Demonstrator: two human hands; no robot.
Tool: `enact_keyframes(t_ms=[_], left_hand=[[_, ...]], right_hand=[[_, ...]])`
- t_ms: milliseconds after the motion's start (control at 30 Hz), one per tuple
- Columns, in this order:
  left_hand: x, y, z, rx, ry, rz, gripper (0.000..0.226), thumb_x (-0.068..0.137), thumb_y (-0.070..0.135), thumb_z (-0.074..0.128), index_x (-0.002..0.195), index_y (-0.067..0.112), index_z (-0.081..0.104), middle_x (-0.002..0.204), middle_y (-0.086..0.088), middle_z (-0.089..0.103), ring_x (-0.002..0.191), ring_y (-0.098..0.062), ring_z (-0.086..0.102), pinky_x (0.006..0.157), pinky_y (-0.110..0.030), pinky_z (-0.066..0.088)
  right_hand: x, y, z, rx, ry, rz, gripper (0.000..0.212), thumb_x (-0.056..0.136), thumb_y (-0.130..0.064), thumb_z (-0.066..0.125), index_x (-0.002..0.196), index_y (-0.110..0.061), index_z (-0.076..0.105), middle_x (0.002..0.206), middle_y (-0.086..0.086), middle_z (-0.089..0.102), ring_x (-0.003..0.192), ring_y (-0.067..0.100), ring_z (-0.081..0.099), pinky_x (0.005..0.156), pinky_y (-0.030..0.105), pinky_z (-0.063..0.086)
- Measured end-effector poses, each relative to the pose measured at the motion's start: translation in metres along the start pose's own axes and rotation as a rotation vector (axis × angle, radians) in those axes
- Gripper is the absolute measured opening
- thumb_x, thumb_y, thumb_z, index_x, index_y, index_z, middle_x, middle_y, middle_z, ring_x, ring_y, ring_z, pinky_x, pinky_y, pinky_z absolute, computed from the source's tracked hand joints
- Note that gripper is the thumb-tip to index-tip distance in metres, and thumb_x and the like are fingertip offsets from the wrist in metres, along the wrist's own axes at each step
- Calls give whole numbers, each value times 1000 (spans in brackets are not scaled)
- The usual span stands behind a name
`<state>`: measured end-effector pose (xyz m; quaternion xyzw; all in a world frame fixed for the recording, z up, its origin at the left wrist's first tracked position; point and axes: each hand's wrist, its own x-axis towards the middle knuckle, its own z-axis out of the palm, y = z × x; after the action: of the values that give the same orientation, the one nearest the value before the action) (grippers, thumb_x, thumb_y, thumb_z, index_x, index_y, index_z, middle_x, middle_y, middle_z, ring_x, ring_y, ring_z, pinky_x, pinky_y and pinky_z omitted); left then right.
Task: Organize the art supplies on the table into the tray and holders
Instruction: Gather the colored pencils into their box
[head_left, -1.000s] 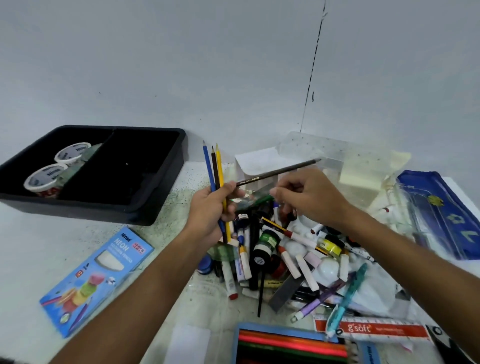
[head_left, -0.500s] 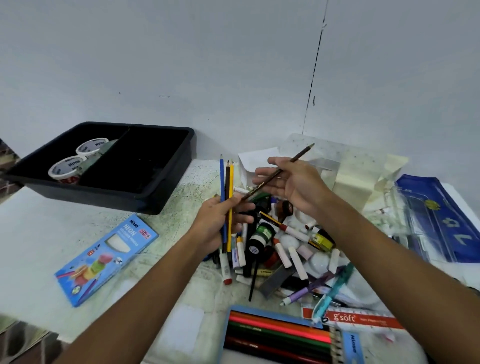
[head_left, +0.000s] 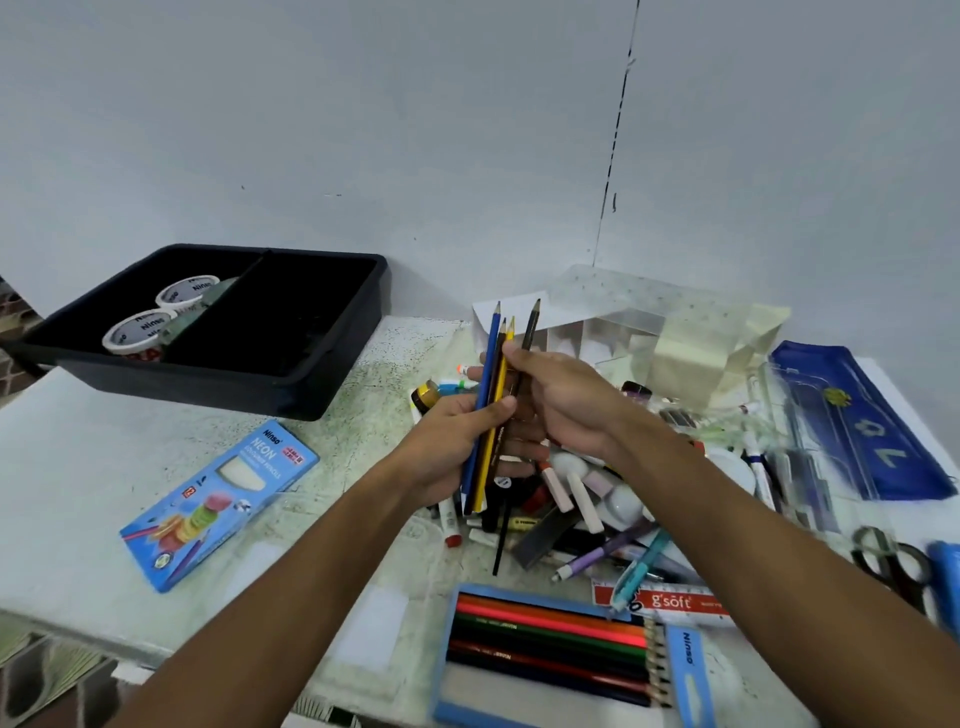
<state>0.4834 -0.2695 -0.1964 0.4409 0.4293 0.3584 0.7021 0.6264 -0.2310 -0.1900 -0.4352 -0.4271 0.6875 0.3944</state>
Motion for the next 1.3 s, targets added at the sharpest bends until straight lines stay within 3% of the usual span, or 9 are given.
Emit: enact_keyframes(t_ms=[133, 300, 433, 633, 733, 867, 967, 1100, 1300], left_hand=[[-13, 0, 3, -27, -107, -40, 23, 99, 15, 47, 110, -3, 55, 75, -19, 66, 60, -24, 67, 65, -41, 61], [-31, -2, 0, 20, -201, -87, 27, 93, 21, 52, 108, -1, 57, 77, -19, 66, 61, -25, 67, 70, -44, 59], [-41, -14, -13, 41, -123, -111, 49, 94, 44, 46, 104, 1, 67, 93, -19, 70, 75, -27, 69, 74, -42, 58], [-47, -44, -6, -505, 30, -78, 62, 92, 59, 41, 117, 5, 60, 121, -25, 63, 114, -42, 60, 100, -57, 43], [-48, -47, 13, -580, 48, -68, 69, 91, 65, 39, 128, 9, 55, 123, -23, 63, 116, -43, 59, 104, -60, 39], [-53, -48, 15, -422, 20, -74, 65, 95, 58, 36, 128, 5, 54, 122, -23, 63, 109, -38, 62, 95, -55, 47], [-59, -42, 5, -119, -99, -79, 64, 92, 50, 44, 124, -4, 58, 109, -25, 64, 94, -33, 63, 90, -50, 50], [-66, -33, 8, 313, -269, -26, 51, 85, 40, 57, 112, -3, 64, 103, -19, 71, 96, -32, 67, 94, -49, 49], [-69, -35, 6, 431, -414, -1, 28, 89, 28, 57, 95, 2, 64, 82, -14, 71, 80, -28, 71, 72, -34, 56]], right_hand=[[-20, 2, 6, 52, -71, -17, 35, 84, -29, 61, 109, -5, 63, 112, 16, 69, 101, 30, 64, 77, 29, 55], [-43, 11, 22, 174, -69, -72, 20, 96, -10, 52, 109, 1, 61, 105, 20, 71, 101, 31, 66, 87, 35, 55], [-64, 10, 35, 320, 41, -182, 20, 100, -7, 44, 114, 5, 52, 97, 21, 71, 92, 32, 70, 84, 39, 58], [-96, 21, 40, 472, 223, -377, 18, 102, -5, 39, 116, 0, 50, 111, 28, 65, 104, 36, 67, 95, 44, 52], [-104, 42, 51, 457, 270, -398, 20, 103, -6, 38, 119, 1, 48, 113, 26, 65, 105, 34, 66, 96, 43, 52], [-112, 44, 44, 478, 276, -390, 23, 103, -6, 38, 121, 3, 47, 115, 28, 64, 107, 35, 66, 100, 46, 49], [-116, 37, 34, 478, 235, -361, 19, 102, -6, 38, 113, 2, 51, 117, 30, 62, 109, 37, 64, 102, 47, 46], [-121, 36, 31, 456, 196, -303, 22, 102, -5, 38, 120, 4, 49, 117, 30, 62, 109, 38, 64, 98, 45, 50], [-129, 35, 30, 327, 227, -210, 30, 97, -6, 51, 126, -4, 48, 125, 26, 60, 111, 36, 63, 95, 44, 53]])
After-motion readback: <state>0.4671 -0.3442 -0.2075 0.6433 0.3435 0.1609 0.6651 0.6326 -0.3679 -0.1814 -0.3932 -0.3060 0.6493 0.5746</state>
